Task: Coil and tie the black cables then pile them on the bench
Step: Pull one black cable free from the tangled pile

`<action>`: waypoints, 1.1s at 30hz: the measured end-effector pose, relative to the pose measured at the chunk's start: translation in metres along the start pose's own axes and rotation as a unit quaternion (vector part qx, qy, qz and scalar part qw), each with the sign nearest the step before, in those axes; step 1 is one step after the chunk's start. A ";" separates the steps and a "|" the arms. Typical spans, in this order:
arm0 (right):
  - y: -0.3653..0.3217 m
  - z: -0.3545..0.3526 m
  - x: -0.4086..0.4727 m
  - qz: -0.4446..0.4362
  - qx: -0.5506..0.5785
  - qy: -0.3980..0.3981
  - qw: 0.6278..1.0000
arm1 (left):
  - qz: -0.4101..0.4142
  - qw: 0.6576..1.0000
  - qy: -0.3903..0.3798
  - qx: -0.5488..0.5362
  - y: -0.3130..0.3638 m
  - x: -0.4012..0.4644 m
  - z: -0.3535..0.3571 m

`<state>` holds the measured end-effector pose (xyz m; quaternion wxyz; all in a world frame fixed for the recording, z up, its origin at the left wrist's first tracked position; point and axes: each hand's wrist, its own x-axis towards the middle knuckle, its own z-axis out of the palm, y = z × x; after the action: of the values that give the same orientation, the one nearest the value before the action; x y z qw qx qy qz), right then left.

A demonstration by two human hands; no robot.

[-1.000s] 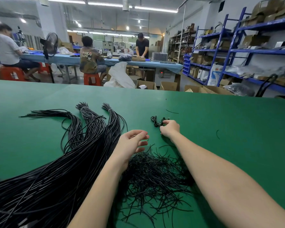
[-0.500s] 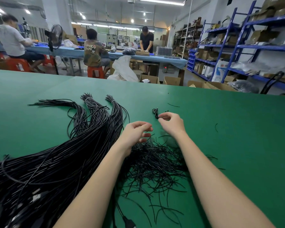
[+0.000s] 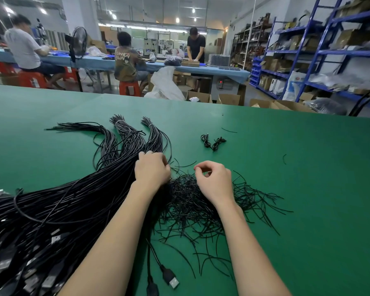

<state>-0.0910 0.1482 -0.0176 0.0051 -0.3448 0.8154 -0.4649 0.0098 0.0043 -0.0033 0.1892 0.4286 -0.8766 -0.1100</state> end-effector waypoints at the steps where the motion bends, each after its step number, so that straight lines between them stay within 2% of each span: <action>1: 0.000 0.002 -0.001 0.000 0.006 -0.002 1.000 | 0.001 1.000 -0.021 0.015 -0.001 0.001 0.001; 3: -0.001 0.003 -0.002 0.001 0.017 -0.004 1.000 | 0.004 0.999 -0.041 0.031 0.001 0.000 0.003; 8: 0.001 0.001 -0.002 0.004 0.039 -0.002 0.999 | -0.016 1.000 -0.014 0.006 0.000 0.000 0.003; 14: -0.001 0.002 -0.001 0.002 0.039 -0.007 0.999 | -0.039 0.999 -0.031 0.018 0.003 -0.001 0.000; 16: -0.004 0.002 -0.001 0.001 0.043 -0.004 0.999 | -0.063 0.996 -0.039 -0.048 0.005 -0.001 -0.002; 18: -0.010 0.000 -0.001 -0.001 0.055 -0.001 0.998 | -0.085 0.983 -0.042 -0.160 0.007 0.002 -0.008; 20: -0.019 -0.003 0.000 0.000 0.084 -0.030 0.996 | -0.106 0.938 -0.073 -0.321 0.010 0.007 -0.014; 21: -0.025 -0.005 0.000 0.007 0.106 -0.067 0.992 | -0.122 0.897 -0.100 -0.413 0.013 0.008 -0.019; 23: -0.038 -0.009 0.001 0.034 0.144 -0.169 0.974 | -0.163 0.781 -0.157 -0.582 0.018 0.008 -0.028; 25: -0.047 -0.009 0.001 0.053 0.162 -0.257 0.951 | -0.194 0.670 -0.185 -0.693 0.021 0.008 -0.035; 26: -0.050 -0.008 0.000 0.058 0.172 -0.285 0.941 | -0.197 0.635 -0.184 -0.724 0.022 0.008 -0.038; 28: -0.052 -0.006 -0.003 0.065 0.197 -0.304 0.930 | -0.194 0.608 -0.167 -0.752 0.024 0.008 -0.040; 30: -0.054 -0.005 -0.004 0.065 0.226 -0.287 0.929 | -0.183 0.619 -0.156 -0.748 0.025 0.007 -0.039; 31: -0.055 -0.006 -0.003 0.067 0.253 -0.273 0.926 | -0.169 0.641 -0.163 -0.731 0.025 0.007 -0.038; 33: -0.056 -0.010 0.002 0.088 0.339 -0.221 0.910 | -0.118 0.727 -0.216 -0.641 0.020 0.007 -0.036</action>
<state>-0.0643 0.1363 0.0309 0.3430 -0.3430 0.6137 -0.6230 0.0069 0.0098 0.0381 0.2096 0.2696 -0.5573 -0.7568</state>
